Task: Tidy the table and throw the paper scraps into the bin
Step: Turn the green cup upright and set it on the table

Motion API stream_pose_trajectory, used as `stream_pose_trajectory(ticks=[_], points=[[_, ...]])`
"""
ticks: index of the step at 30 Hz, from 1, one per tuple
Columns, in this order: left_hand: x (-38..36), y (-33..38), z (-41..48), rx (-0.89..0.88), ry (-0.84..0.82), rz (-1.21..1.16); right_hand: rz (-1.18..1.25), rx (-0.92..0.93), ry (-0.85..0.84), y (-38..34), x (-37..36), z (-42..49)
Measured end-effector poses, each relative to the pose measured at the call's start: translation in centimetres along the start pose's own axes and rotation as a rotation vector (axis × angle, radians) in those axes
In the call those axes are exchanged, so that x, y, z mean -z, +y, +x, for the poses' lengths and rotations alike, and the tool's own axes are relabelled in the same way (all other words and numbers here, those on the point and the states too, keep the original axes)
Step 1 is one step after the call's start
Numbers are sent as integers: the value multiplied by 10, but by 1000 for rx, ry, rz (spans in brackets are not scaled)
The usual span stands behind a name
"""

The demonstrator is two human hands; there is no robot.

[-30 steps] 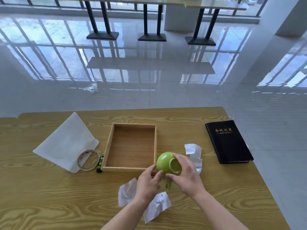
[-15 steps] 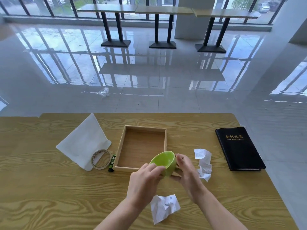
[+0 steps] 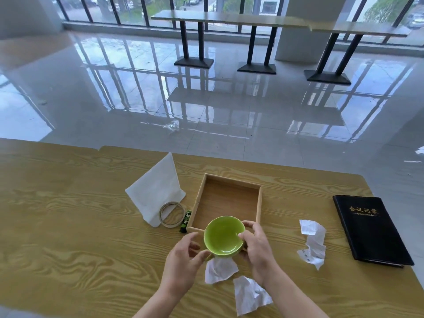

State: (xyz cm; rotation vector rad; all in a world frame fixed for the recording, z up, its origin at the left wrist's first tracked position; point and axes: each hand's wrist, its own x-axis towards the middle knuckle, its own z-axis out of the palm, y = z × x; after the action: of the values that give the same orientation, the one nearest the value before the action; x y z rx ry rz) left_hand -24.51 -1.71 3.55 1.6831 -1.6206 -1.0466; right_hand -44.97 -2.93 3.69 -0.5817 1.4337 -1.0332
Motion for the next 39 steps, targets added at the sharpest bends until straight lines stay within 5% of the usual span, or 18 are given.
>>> stream_pose_trajectory(ticks=[3, 14, 29, 39], points=[[14, -17, -5, 197, -48, -216, 19, -5, -56, 3, -23, 1], [60, -68, -20, 355, 58, -462, -25, -45, -127, 24, -109, 11], [137, -139, -16, 392, 136, -179, -354, 12, -111, 72, -219, 23], [147, -166, -8, 426, 138, -215, -459, 5, -109, 81, -232, 26]])
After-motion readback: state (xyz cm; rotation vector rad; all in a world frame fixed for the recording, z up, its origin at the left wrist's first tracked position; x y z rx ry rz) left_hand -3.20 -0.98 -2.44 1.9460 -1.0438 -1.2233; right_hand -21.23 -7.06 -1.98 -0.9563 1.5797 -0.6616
